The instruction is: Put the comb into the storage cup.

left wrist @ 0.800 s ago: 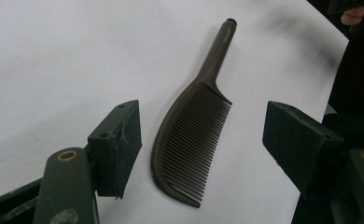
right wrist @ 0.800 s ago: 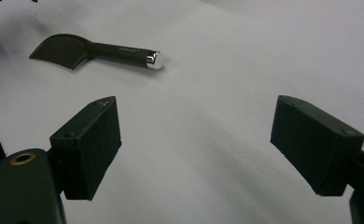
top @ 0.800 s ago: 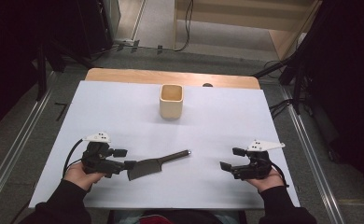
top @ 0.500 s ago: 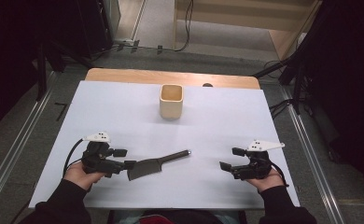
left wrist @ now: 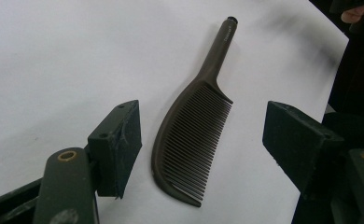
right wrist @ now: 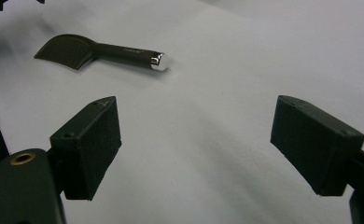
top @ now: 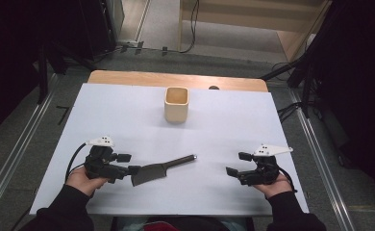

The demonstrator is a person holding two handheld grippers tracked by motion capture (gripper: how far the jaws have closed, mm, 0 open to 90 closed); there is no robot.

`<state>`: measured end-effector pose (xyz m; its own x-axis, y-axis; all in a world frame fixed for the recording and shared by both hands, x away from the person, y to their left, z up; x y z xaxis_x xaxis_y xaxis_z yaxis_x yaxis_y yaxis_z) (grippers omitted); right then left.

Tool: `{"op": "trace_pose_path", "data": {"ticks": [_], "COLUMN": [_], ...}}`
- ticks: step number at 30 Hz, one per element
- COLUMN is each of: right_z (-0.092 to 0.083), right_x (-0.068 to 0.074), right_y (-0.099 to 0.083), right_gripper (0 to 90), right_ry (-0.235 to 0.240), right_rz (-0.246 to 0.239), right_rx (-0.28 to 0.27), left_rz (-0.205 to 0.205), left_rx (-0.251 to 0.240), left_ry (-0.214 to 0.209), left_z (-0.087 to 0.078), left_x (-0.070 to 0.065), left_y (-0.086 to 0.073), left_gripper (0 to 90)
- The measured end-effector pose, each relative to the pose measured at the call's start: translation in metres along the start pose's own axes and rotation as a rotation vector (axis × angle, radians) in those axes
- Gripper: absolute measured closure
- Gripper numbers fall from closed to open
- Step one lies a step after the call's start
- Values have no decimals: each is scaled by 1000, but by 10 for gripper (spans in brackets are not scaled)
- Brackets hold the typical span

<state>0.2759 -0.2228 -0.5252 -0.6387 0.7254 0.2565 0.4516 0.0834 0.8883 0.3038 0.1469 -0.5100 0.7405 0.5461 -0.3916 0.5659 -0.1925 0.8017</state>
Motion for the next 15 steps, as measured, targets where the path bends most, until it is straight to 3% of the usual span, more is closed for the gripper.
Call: {"op": "trace_pose_path", "data": {"ticks": [15], "right_z": [0], "right_x": [0], "right_y": [0], "right_gripper": [144], "right_ry": [1], "right_rz": [-1], "right_rx": [-1], "left_rz": [-1], "left_rx": [1], "left_ry": [-2], "left_z": [0], "left_x": [0], "left_y": [0], "left_gripper": [287]}}
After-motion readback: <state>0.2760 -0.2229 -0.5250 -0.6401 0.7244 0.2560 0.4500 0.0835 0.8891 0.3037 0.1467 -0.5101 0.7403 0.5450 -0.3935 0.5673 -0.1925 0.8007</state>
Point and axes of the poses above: each handheld gripper's, and its own axes: z roughly forward along the jaws, y roughly out of its top, x roughly to its left, the point moved 8 cm from there along z, roughly forward along the jaws, and after that the axes turned 15 degrees about -x, right-handed, at the moved point
